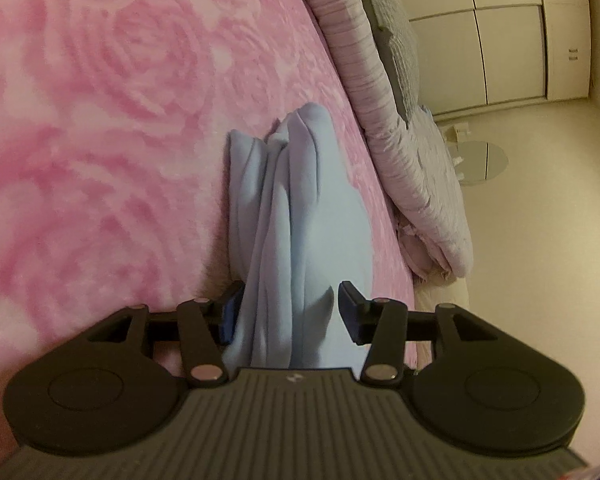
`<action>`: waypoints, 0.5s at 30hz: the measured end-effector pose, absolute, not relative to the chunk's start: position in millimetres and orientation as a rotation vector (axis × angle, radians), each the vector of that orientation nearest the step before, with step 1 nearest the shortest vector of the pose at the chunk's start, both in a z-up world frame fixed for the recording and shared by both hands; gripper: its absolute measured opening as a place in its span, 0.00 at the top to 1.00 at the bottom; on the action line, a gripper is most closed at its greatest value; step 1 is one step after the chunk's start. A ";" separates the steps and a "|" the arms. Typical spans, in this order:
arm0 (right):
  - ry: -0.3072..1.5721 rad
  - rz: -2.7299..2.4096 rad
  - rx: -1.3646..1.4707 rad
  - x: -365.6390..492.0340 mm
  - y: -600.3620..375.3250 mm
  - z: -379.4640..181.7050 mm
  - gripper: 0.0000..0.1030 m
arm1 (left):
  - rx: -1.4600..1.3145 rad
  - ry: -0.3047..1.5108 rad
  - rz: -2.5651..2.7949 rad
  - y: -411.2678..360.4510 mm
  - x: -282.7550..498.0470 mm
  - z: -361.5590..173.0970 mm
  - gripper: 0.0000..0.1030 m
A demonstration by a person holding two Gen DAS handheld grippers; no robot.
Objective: Fold clothes
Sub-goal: 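Grasp the folded sweatshirt edge with both grippers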
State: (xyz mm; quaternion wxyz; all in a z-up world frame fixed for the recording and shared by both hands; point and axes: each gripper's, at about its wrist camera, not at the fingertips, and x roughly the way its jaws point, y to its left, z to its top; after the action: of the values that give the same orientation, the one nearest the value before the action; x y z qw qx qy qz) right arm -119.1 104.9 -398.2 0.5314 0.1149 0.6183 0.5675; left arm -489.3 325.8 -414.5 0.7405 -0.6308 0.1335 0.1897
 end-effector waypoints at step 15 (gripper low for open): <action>1.523 1.451 0.312 -119.0 136.5 -422.6 0.45 | -1.325 0.381 0.361 338.8 -454.3 -415.6 0.68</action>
State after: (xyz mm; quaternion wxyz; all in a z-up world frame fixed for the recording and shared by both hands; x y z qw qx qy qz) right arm -119.0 136.5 -422.6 0.4861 0.1281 0.6260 0.5962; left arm -454.3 338.8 -415.6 0.7569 -0.6077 0.1746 0.1655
